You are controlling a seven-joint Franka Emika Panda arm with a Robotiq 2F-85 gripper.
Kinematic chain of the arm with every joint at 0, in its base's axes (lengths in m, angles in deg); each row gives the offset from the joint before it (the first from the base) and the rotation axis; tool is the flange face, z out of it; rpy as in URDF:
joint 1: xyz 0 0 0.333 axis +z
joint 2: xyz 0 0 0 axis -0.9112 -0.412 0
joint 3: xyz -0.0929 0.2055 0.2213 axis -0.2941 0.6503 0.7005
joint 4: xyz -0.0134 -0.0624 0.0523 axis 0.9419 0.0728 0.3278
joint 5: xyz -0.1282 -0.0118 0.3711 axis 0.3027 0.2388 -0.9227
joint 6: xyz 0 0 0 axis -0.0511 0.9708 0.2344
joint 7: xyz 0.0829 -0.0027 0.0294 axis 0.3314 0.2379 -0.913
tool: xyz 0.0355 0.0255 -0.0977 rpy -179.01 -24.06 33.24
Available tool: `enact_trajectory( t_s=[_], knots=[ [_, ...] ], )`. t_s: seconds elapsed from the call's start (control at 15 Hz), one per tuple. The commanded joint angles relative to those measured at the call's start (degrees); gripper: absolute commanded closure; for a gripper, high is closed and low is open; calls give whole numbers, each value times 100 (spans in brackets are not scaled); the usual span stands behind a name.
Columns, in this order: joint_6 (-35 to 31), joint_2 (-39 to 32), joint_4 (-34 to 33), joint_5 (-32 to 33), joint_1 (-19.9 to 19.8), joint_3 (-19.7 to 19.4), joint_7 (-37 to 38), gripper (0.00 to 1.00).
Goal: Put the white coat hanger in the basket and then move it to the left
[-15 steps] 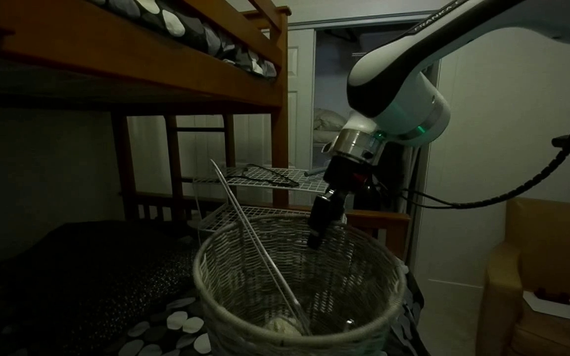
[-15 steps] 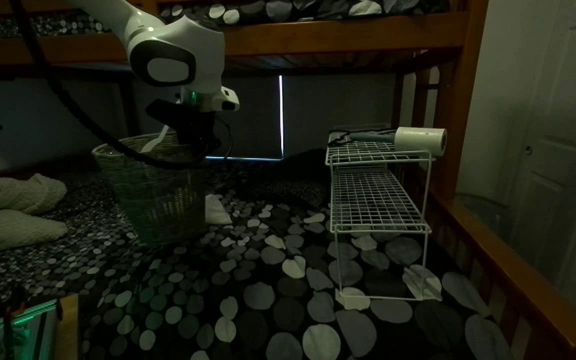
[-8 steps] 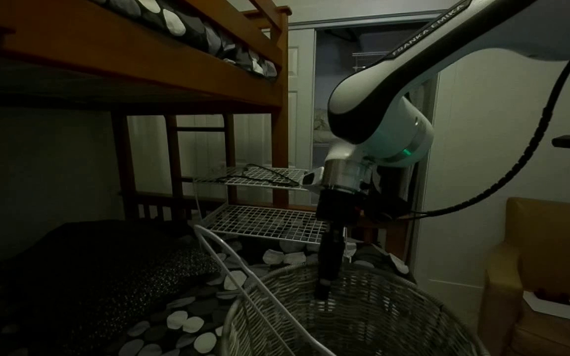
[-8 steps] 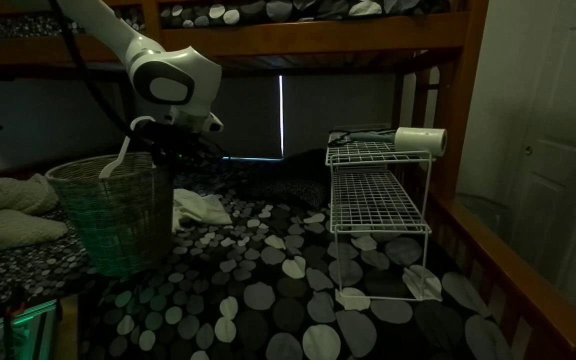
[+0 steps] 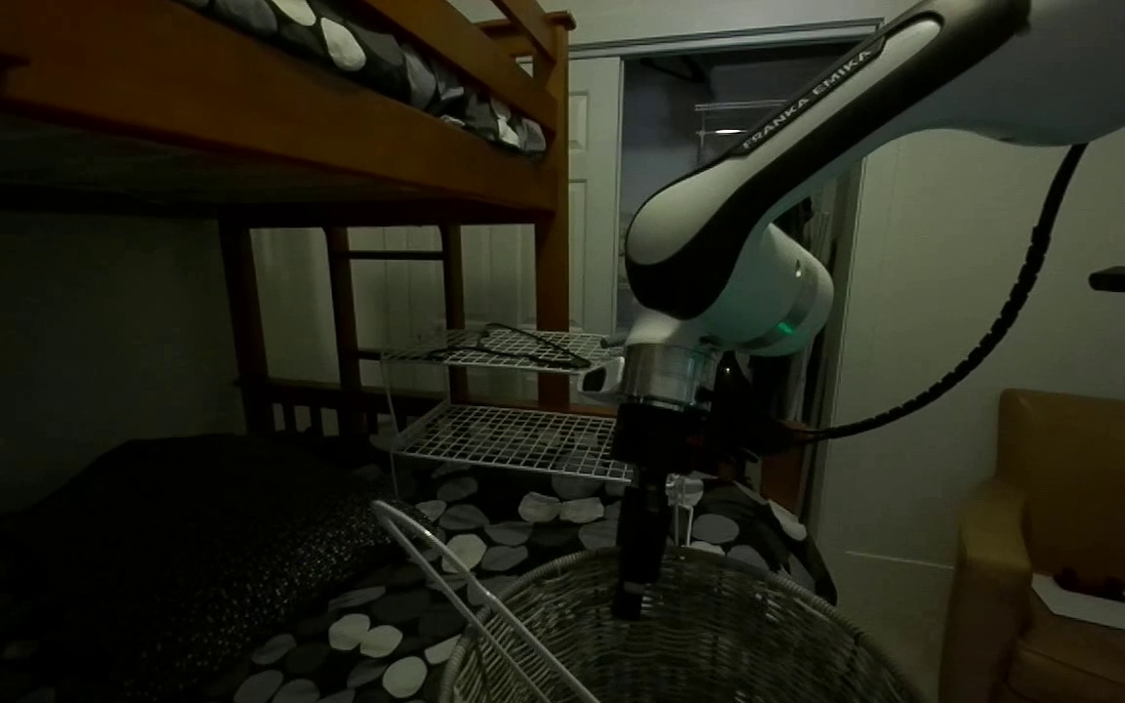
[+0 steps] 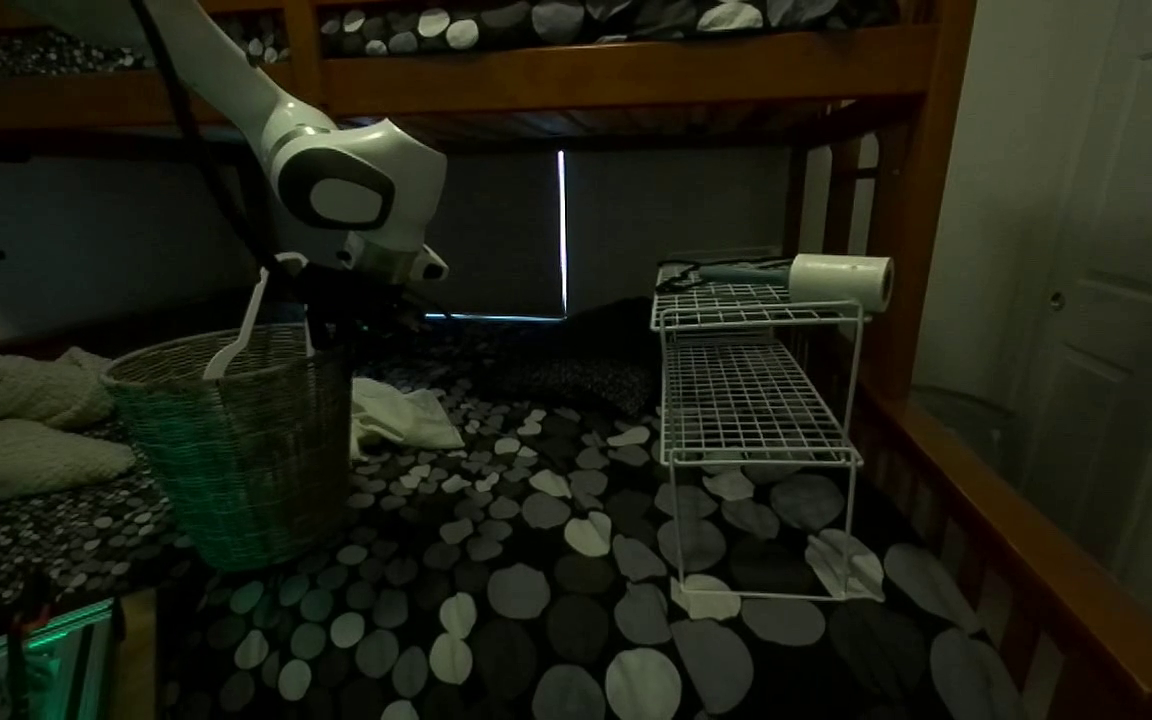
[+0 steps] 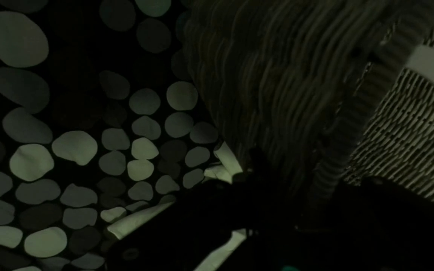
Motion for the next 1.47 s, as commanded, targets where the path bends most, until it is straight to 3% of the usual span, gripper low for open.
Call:
enact_trajectory(
  t_s=[0.0,0.33,0.53,0.6,0.8,1.0,1.2,1.4],
  knots=[
    [-412,-178,-50,-367,-14,122,-439,96],
    [-1234,-338,-111,-849,-65,237,-754,96],
    [-1240,-570,-208,-757,-118,244,-573,96],
    [-1200,-611,-218,-706,-138,246,-533,61],
    [-1137,-545,-252,-510,-216,247,-213,46],
    [-1081,-225,-255,-573,-303,200,-167,24],
    [-568,359,-237,-788,-387,61,-397,1],
    [-287,1185,43,-783,-467,-191,-492,0]
  ],
)
